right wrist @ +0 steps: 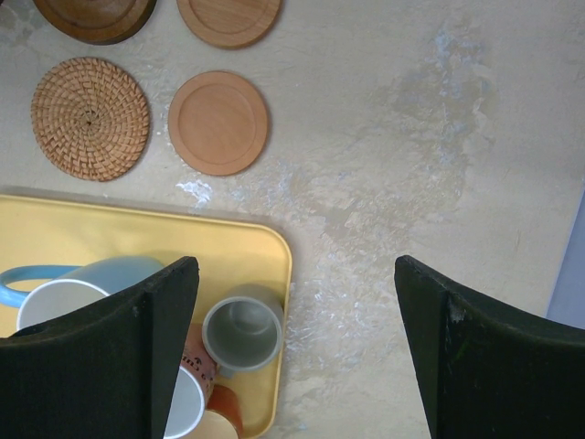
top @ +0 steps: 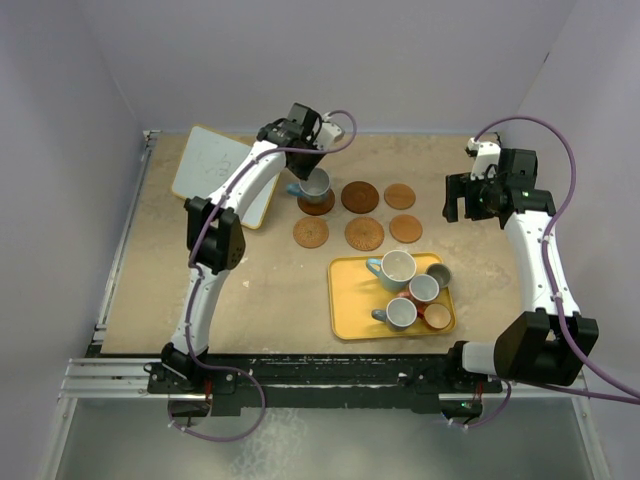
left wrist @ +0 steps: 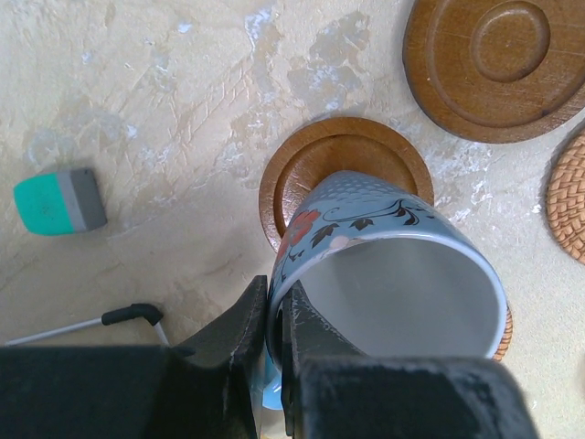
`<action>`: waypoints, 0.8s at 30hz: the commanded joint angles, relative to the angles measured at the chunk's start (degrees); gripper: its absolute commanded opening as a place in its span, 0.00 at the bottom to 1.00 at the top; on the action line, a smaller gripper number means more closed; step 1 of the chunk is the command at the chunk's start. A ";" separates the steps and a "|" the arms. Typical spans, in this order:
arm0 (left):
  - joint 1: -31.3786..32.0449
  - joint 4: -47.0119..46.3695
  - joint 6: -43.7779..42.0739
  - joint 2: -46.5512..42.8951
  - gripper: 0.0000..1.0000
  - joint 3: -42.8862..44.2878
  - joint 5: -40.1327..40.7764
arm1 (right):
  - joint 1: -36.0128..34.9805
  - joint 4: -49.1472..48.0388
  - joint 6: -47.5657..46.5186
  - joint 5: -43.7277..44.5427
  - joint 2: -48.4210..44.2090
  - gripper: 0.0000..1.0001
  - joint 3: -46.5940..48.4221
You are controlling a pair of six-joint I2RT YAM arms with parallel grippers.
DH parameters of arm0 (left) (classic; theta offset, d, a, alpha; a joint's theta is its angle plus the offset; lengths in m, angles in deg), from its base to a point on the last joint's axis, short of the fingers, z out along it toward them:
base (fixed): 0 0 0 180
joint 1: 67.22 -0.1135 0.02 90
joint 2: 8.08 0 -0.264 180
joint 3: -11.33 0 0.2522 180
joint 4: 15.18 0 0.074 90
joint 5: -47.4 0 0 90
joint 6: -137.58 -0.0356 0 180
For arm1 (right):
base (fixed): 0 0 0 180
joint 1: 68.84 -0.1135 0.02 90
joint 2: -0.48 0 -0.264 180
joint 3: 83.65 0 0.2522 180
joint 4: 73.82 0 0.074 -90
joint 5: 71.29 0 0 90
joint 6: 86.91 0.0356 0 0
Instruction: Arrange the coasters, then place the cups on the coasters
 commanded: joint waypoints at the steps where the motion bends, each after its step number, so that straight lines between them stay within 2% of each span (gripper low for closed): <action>1: -0.55 -1.51 1.73 0.10 0.03 4.60 -1.44 | 0.18 -1.22 -0.91 -0.18 -0.71 0.89 0.30; 14: -1.08 -0.69 1.68 1.84 0.03 5.29 -1.63 | 0.18 -1.23 -0.96 -0.21 -0.49 0.89 0.26; 24: -1.16 0.24 1.87 2.64 0.07 5.31 -2.05 | 0.18 -1.24 -1.05 -0.33 -0.31 0.90 0.32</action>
